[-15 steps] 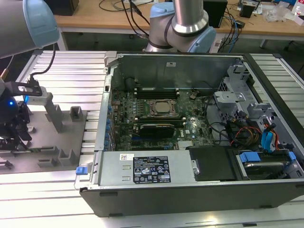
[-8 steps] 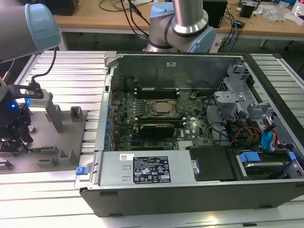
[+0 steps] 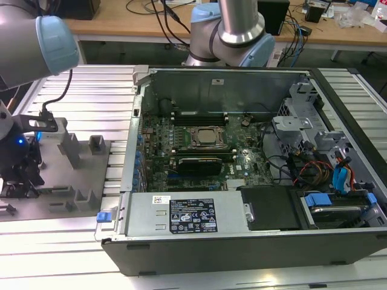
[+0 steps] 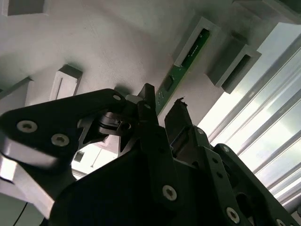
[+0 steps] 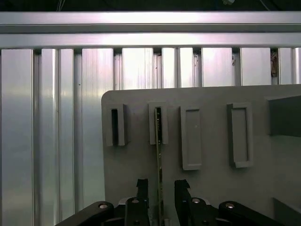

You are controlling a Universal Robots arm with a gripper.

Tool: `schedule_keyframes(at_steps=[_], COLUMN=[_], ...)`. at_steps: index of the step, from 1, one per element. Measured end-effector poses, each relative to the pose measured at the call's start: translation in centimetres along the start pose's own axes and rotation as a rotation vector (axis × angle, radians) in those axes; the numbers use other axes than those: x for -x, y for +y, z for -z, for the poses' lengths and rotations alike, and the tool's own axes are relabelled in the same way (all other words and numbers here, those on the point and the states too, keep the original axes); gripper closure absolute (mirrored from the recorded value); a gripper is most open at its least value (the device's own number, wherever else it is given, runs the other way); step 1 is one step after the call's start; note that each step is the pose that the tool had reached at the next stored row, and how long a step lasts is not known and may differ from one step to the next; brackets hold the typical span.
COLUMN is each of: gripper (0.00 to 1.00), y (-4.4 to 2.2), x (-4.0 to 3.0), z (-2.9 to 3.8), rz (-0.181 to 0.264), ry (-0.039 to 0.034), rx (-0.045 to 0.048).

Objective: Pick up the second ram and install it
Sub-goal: 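Pick up the second ram and move it above second insertion slot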

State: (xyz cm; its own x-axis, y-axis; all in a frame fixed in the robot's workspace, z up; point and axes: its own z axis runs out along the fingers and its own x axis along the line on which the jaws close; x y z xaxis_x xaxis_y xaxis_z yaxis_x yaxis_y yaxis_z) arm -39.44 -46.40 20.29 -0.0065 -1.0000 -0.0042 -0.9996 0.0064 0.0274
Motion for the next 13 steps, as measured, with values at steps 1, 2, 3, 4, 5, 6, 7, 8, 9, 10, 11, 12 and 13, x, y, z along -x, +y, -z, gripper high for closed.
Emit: schedule_keyframes(at_steps=[1,2,3,4,5,6,7,8,9,10,11,12,13], gripper=[0.64,0.64,0.64,0.64,0.64,0.64,0.64,0.64,0.64,0.65,0.72,0.78,0.84], y=[0.01,0.01,0.02,0.02,0.02,0.02,0.02,0.02,0.02,0.02,0.02,0.02,0.02], x=[-0.09,-0.13,-0.15,-0.16,-0.17,-0.17,-0.17,-0.17,-0.17,-0.17,-0.16,-0.16,-0.17], z=[-0.07,-0.11,-0.16,-0.18,-0.18,-0.18,-0.18,-0.18,-0.18,-0.19,-0.19,-0.19,-0.19], rz=[0.003,0.006,0.016,0.028,0.030,0.030,0.030,0.031,0.031,0.031,0.031,0.031,0.032], ry=[-0.0006,-0.0007,-0.0006,-0.0001,0.0000,0.0000,0.0000,0.0000,0.0000,0.0000,0.0000,0.0000,0.0001], rx=[-0.0001,-0.0002,-0.0001,0.0001,0.0001,0.0001,0.0001,0.0001,0.0001,0.0001,0.0001,0.0001,0.0001])
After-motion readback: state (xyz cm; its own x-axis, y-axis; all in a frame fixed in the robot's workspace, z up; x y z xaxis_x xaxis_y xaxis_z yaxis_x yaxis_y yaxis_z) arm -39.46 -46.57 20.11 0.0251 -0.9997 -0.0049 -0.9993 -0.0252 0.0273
